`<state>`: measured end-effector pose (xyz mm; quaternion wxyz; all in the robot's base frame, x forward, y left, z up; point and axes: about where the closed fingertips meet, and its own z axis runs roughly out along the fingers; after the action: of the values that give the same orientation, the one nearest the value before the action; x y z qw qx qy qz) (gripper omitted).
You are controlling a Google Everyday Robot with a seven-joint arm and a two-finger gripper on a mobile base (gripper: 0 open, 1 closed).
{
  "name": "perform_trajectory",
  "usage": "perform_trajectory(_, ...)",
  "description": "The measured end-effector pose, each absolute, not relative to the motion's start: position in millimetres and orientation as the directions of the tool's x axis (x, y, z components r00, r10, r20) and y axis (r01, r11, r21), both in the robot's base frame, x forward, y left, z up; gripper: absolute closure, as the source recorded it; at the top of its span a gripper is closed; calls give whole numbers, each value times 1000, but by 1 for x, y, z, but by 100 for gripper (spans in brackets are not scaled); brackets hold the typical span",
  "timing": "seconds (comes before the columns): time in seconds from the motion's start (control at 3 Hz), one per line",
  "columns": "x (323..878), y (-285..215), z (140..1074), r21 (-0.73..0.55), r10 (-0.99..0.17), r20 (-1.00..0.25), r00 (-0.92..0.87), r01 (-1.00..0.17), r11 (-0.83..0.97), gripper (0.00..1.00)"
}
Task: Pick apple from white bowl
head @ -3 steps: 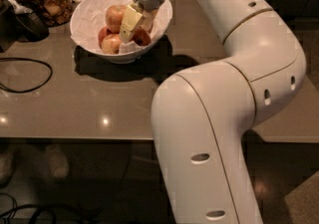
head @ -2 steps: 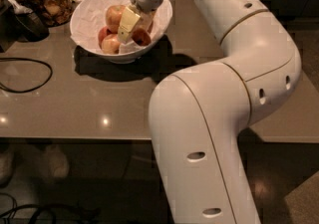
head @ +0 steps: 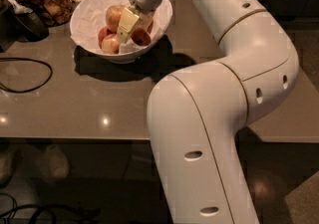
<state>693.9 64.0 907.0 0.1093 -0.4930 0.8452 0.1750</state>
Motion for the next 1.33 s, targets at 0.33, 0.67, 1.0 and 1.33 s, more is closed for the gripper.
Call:
perform_trajectory(0.33,693,57,899,196,-788,-347,-508,-861,469,36)
perform_trajectory(0.67,700,64,897,186,-779,-369,-507,-862,472,54)
perform_trajectory(1.0,700,64,897,186,-779,-370,-507,-862,472,79)
perform_trajectory(1.33,700,64,897,186,-779,-370,-507,-862,472,99)
